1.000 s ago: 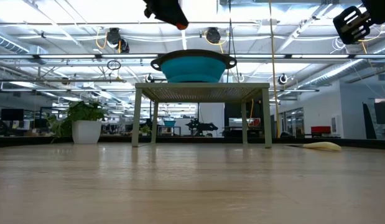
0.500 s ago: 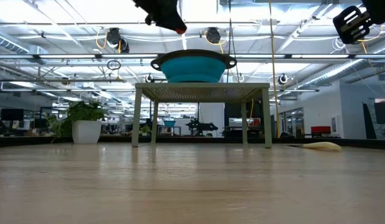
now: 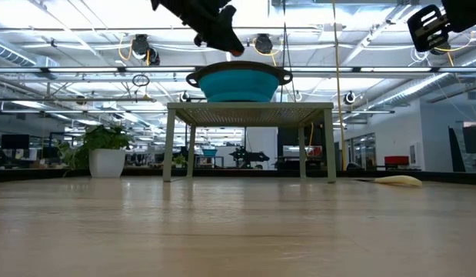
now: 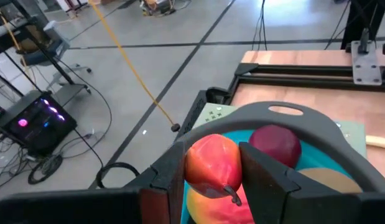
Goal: Pick & Place Fruit
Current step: Put the peach into the colander on the shelf
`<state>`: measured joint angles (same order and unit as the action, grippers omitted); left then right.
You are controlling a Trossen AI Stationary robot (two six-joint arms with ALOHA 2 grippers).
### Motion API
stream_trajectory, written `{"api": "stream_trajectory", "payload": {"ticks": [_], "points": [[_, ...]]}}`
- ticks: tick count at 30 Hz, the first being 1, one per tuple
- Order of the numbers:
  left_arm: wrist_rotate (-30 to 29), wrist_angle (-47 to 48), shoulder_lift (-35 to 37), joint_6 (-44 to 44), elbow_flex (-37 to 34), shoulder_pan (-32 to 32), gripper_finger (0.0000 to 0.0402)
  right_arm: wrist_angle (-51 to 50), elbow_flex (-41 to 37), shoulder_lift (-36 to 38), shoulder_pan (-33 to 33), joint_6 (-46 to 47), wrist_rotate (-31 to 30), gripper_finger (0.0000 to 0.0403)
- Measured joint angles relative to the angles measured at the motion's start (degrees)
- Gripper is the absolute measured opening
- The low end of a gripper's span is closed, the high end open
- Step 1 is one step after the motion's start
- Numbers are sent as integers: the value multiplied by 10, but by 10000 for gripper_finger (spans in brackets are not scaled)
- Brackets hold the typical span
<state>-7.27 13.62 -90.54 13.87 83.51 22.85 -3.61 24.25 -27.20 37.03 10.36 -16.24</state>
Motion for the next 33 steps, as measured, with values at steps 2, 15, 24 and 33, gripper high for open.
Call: {"api": "stream_trajectory", "payload": {"ticks": [2,15,24,33], "points": [[0,4,-6,0,10,1,129,0,0,0,-15,-15,0,0],[15,29,-14,23,55,13,129,-1,0,0,-185,-94,0,0],[35,29,-22,25,55,35,129,0,0,0,-275,-115,1,0],[49,35,-58,19,55,39,129,0,1,0,-318,-114,46,0]]}}
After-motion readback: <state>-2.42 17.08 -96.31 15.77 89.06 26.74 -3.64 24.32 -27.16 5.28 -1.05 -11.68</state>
